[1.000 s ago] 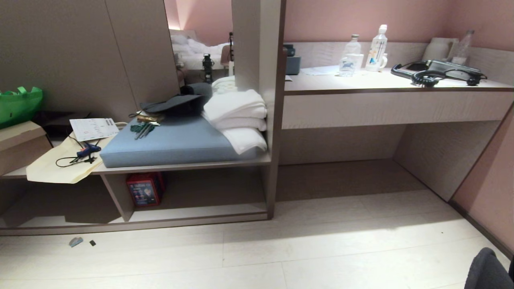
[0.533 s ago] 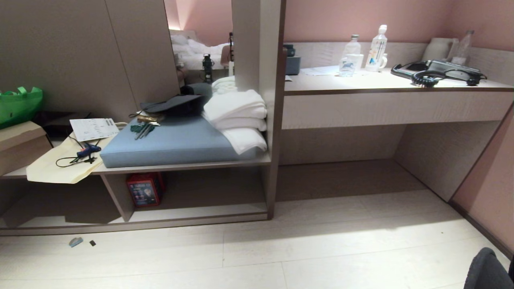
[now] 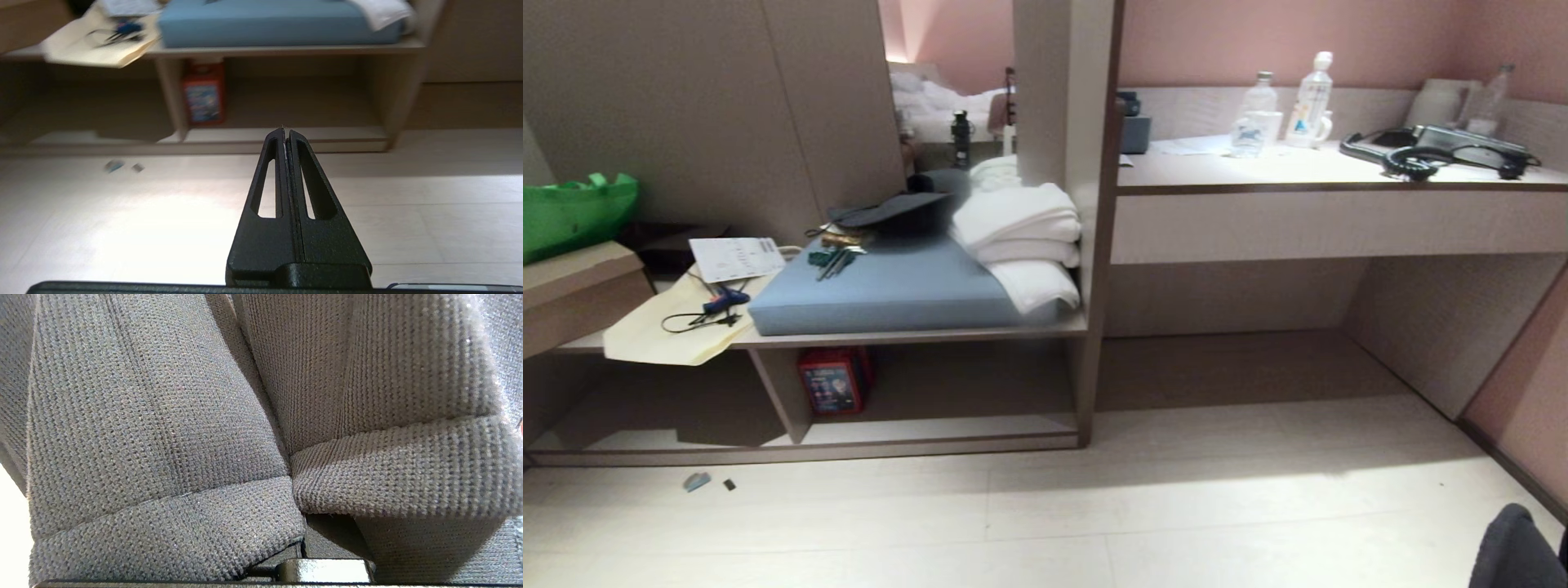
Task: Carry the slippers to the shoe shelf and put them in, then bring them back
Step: Place the slippers into the shoe cabinet
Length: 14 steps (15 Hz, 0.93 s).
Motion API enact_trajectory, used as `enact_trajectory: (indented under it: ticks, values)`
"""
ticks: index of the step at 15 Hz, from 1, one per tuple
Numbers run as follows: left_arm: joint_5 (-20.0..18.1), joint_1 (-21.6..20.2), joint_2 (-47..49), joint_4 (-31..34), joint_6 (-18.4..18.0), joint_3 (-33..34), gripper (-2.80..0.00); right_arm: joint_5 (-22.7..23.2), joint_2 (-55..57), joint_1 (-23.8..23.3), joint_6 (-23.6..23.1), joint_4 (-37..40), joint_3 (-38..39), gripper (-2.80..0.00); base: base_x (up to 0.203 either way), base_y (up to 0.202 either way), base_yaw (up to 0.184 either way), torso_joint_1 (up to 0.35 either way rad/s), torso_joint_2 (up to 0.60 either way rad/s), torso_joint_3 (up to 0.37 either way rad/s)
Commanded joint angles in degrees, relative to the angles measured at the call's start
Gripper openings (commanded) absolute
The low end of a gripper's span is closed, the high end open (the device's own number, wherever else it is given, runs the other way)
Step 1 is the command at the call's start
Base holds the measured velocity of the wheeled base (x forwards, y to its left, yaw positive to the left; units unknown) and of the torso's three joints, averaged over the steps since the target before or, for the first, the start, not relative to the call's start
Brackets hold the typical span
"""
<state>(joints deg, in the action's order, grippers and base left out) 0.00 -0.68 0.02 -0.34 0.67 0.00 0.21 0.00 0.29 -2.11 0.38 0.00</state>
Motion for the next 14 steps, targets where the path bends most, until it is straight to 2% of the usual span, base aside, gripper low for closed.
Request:
enact_trajectory:
  ticks: [1,9,14]
  values:
    - [0.0,0.0,0.0,0.0,0.0,0.0,-2.8,0.1,0.1,0.0,-0.1,0.0,0.0,-2.8,0.006,-0.011,0.183,0.007,0.0,0.002]
    - [0.0,0.0,0.0,0.0,0.1,0.0,-2.8,-0.1,0.1,0.0,0.0,0.0,0.0,-2.8,0.001,-0.009,0.172,0.003,0.0,0.002]
    - [0.0,0.0,0.0,0.0,0.1,0.0,-2.8,-0.1,0.1,0.0,0.2,0.0,-0.1,-2.8,0.0,0.0,0.019,0.001,0.0,0.0]
